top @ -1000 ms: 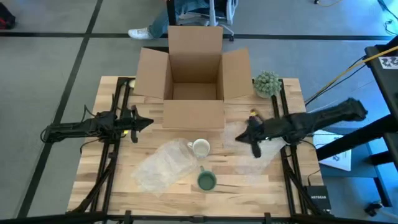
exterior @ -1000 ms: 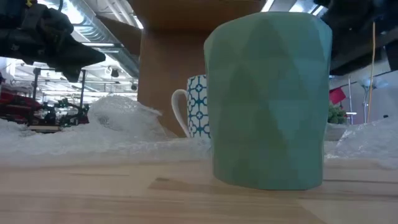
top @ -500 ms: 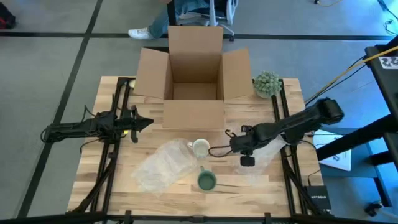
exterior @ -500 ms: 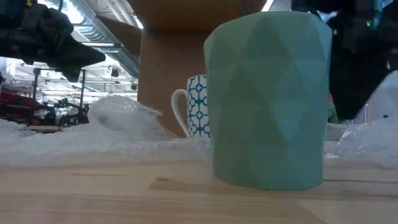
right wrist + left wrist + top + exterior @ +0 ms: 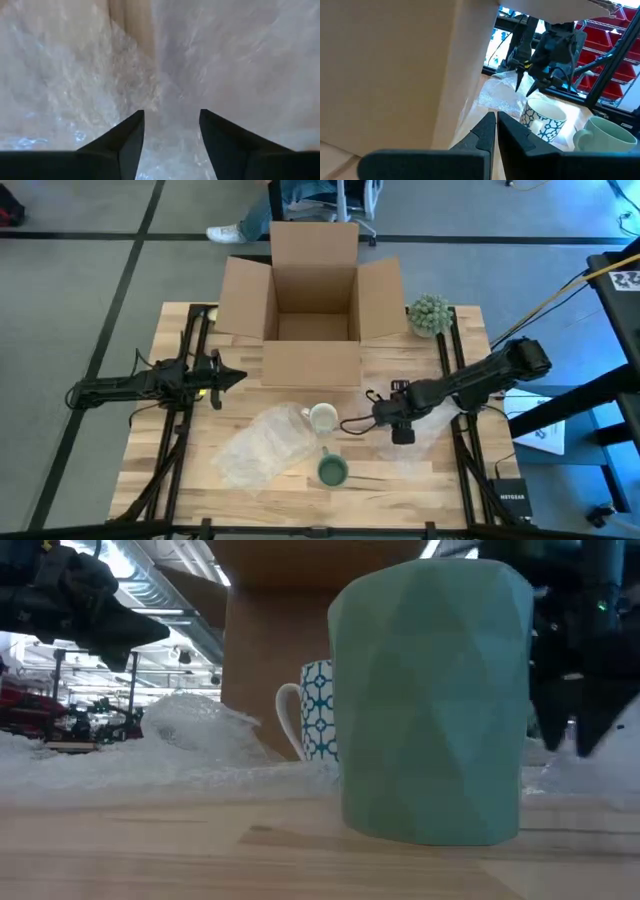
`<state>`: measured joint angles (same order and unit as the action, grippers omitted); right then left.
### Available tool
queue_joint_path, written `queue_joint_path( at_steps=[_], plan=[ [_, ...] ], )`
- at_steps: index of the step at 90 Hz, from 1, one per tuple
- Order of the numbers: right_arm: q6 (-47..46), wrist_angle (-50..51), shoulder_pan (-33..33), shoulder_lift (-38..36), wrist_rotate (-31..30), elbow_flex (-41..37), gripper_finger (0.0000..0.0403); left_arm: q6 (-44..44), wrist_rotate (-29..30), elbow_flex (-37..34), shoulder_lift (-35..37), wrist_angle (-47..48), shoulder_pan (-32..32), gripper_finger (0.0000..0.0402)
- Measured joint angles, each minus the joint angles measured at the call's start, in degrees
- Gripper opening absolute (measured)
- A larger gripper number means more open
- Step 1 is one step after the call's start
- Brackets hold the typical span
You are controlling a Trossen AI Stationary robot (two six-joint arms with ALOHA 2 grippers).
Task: Wrap mug
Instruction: Prepare the right transparent bubble wrap
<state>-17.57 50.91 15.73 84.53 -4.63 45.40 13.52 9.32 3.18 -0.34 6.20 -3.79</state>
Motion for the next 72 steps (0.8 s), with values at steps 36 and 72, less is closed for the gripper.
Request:
queue_joint_path(
  at_steps=[36,72],
  plan=[
    [-3.16,-2.79,-0.01,0.00,2.18,-1.42,0.0059,-0.01,0.00,0.00,-0.02,0.00,0.02,0.0000],
    [-4.67,0.64,0.06,-0.08,8.95,2.68,0.0003,-0.01,0.00,0.02,0.00,0.00,0.01,0.0000]
  ],
)
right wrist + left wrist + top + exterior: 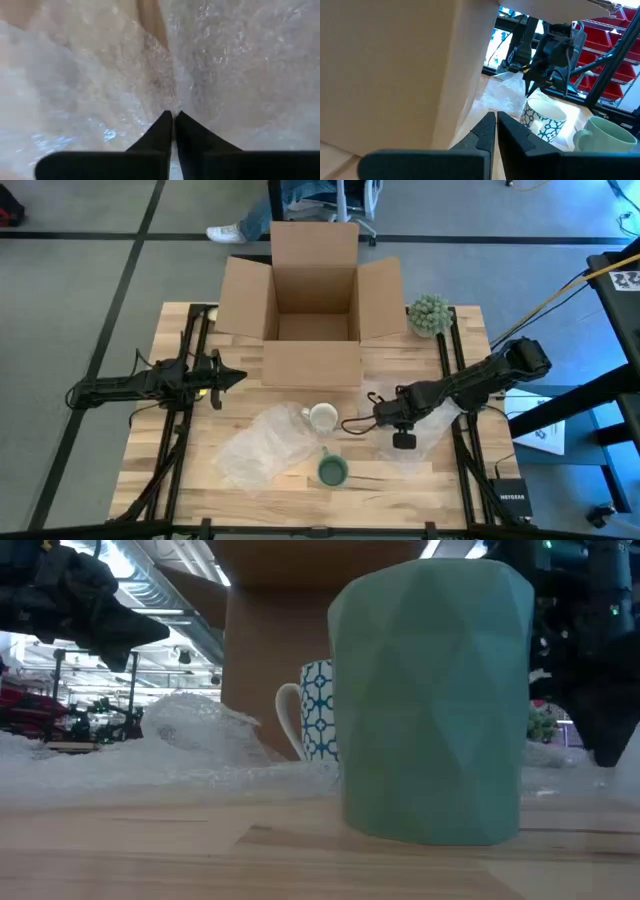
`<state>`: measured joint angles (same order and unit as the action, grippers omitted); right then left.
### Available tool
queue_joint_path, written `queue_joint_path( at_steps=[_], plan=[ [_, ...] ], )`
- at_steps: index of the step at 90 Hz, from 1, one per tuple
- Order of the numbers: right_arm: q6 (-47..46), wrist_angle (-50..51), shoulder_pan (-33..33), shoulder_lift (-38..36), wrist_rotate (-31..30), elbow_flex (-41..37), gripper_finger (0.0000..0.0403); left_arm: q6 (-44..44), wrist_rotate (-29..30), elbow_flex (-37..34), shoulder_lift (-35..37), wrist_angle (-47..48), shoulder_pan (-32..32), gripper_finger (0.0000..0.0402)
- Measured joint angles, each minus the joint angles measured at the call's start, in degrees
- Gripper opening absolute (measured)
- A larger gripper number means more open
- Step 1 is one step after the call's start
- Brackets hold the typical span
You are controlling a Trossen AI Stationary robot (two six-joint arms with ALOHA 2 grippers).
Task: Wrap mug
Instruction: Prepare the right transparent bubble wrap
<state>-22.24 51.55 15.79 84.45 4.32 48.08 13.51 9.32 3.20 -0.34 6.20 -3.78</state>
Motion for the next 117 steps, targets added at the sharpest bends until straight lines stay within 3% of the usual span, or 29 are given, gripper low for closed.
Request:
queue_joint_path(
  at_steps=[27,47,66,93,117],
  plan=[
    [-1.81,1.28,2.86,-6.72,-1.18,9.08,0.0000,0.01,0.02,0.00,-0.02,0.00,0.01,0.0000],
    [-12.02,4.68,9.99,-14.10,-10.01,10.33,0.0000,0.01,0.01,-0.02,-0.01,0.00,0.00,0.0000],
    [-21.42,4.61,20.75,-18.16,-19.49,10.33,0.0000,0.01,0.02,-0.01,0.00,0.00,0.00,0.0000],
    [-36.65,3.34,34.80,-15.96,-25.79,10.35,0.0000,0.01,0.02,0.00,0.00,0.00,0.01,0.0000],
    [-45.09,0.34,41.85,-7.47,-27.22,10.35,0.0000,0.01,0.02,-0.02,-0.02,0.00,-0.01,0.0000]
  ],
)
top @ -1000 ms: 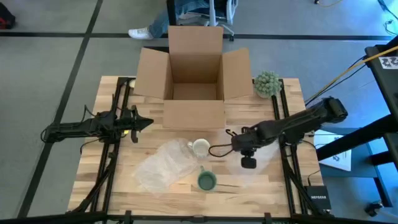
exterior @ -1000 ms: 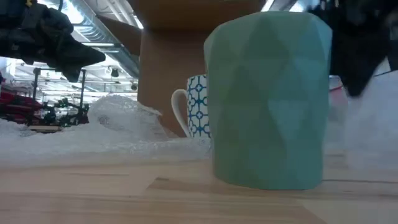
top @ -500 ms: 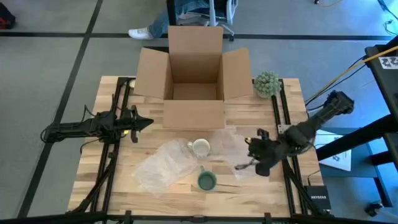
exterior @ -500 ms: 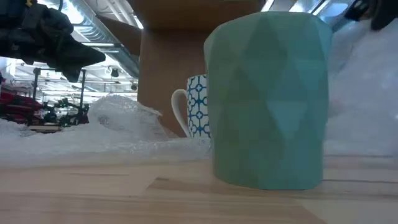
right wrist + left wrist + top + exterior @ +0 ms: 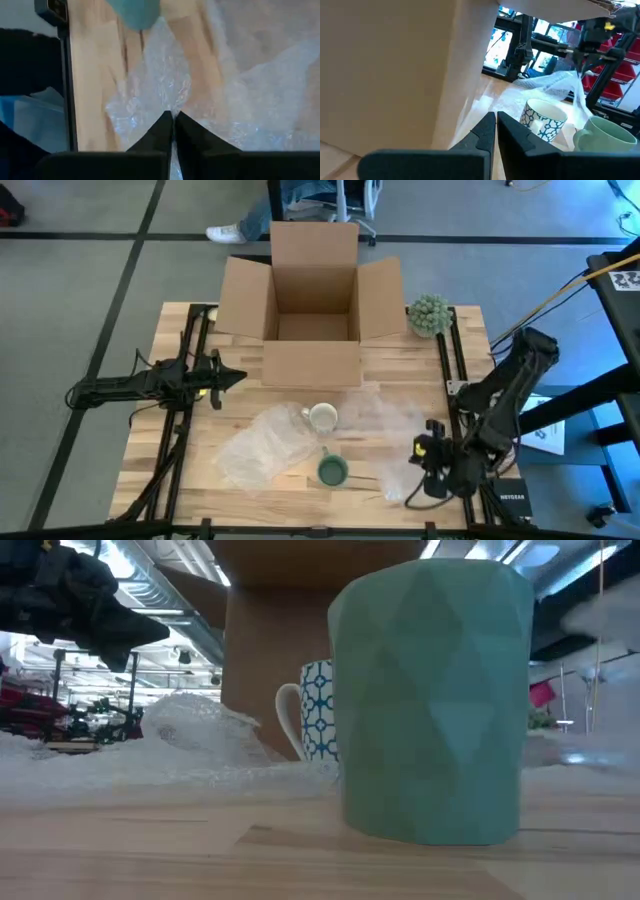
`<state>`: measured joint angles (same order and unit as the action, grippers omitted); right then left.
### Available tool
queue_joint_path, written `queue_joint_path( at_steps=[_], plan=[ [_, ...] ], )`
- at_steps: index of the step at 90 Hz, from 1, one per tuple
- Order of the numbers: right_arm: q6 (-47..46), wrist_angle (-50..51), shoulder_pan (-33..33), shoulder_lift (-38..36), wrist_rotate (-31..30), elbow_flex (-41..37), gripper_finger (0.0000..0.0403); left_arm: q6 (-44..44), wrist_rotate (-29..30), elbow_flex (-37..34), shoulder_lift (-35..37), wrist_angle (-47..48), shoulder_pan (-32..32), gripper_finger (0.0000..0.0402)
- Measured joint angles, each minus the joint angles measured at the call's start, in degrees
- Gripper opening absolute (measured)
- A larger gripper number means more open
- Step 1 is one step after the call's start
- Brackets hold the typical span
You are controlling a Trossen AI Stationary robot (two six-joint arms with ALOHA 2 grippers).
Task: Wrap mug
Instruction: Prepare the right transparent bubble wrap
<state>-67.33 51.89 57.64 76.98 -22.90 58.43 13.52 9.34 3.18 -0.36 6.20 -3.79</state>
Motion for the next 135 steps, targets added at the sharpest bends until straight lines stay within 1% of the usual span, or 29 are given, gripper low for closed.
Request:
queue_joint_path(
  at_steps=[17,30,40,61,66,74,83,99,109,126,135],
  plan=[
    [-3.77,-2.96,2.61,6.32,0.17,0.00,0.0000,0.00,0.00,0.00,0.01,0.00,0.02,0.0000],
    [-8.78,-2.49,2.91,9.80,3.17,0.00,0.0012,0.00,0.00,0.02,0.02,0.00,0.00,0.0000],
    [-10.77,-2.50,2.76,11.09,6.13,-0.02,0.0045,0.00,0.00,0.01,0.01,0.00,0.01,0.0000],
    [-13.48,-2.42,2.76,11.21,14.13,0.00,0.0146,0.00,0.00,0.02,0.00,0.00,0.02,0.0000],
    [-13.50,-2.57,2.76,10.85,14.98,0.00,0.0165,0.00,-0.02,0.00,0.02,0.00,0.00,0.0000],
    [-13.18,-2.44,2.75,10.37,14.98,0.09,0.0187,0.00,0.02,0.00,0.00,0.00,0.00,0.0000],
    [-12.16,-1.37,1.66,9.13,14.69,0.17,0.0202,0.00,0.02,0.01,0.01,0.00,0.02,0.0000],
    [-11.60,-0.74,-1.98,7.23,14.47,0.17,0.0206,-0.01,0.01,0.00,0.00,-0.01,0.01,0.0000],
    [-8.76,-0.38,-4.68,4.88,14.39,0.17,0.0206,0.00,0.01,0.01,0.00,0.00,0.02,0.0000],
    [-7.67,9.34,-11.33,3.04,7.54,0.09,0.0206,0.00,0.00,0.02,0.02,0.00,0.02,0.0000],
    [-7.66,10.23,-15.62,3.01,5.50,-1.89,0.0206,0.00,0.02,0.01,0.01,0.00,0.00,0.0000]
  ],
)
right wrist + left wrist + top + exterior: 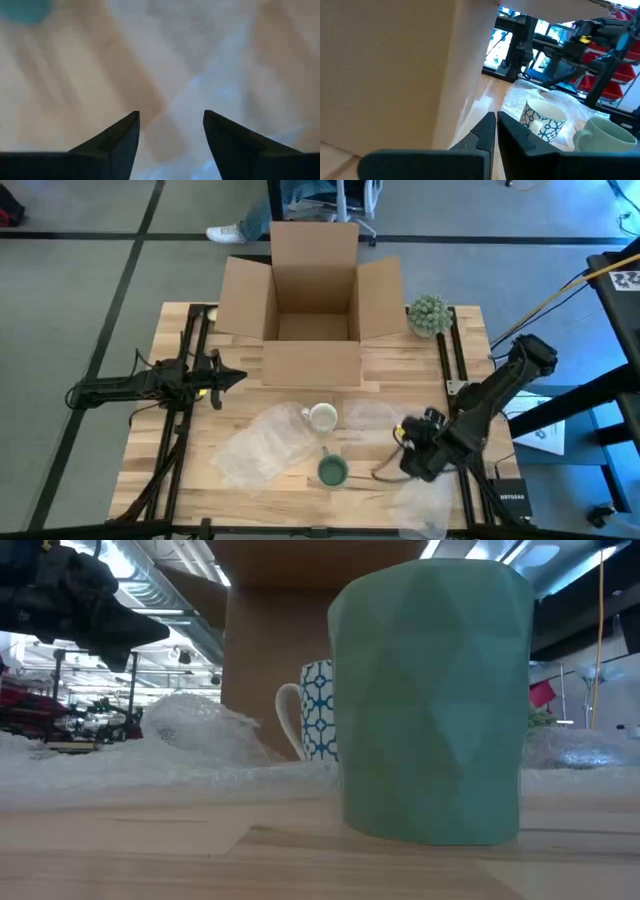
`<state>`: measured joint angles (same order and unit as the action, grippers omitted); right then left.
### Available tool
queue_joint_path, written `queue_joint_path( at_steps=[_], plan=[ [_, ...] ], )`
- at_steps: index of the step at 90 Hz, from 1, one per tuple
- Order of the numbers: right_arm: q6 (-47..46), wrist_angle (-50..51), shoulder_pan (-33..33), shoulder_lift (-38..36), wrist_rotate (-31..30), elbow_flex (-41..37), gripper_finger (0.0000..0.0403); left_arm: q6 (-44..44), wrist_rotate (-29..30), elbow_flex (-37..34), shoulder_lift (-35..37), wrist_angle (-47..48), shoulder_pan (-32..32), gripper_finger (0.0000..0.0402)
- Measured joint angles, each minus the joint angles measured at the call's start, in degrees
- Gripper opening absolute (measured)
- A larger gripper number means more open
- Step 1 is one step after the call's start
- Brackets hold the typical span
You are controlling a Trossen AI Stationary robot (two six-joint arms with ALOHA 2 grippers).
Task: Wrap mug
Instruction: Prepare the right transparent bubble wrap
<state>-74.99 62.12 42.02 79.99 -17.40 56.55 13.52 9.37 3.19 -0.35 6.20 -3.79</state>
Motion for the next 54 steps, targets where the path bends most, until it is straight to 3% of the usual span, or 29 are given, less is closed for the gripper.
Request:
queue_joint_path(
  at_steps=[23,54],
  plan=[
    [-1.86,-9.41,-6.98,0.10,-0.80,-8.75,0.0206,0.00,0.00,-0.01,0.01,0.00,0.02,0.0000],
    [-10.32,-10.13,-7.91,0.10,-3.66,-14.98,0.0206,0.00,0.00,-0.01,0.01,0.00,0.01,0.0000]
  ],
)
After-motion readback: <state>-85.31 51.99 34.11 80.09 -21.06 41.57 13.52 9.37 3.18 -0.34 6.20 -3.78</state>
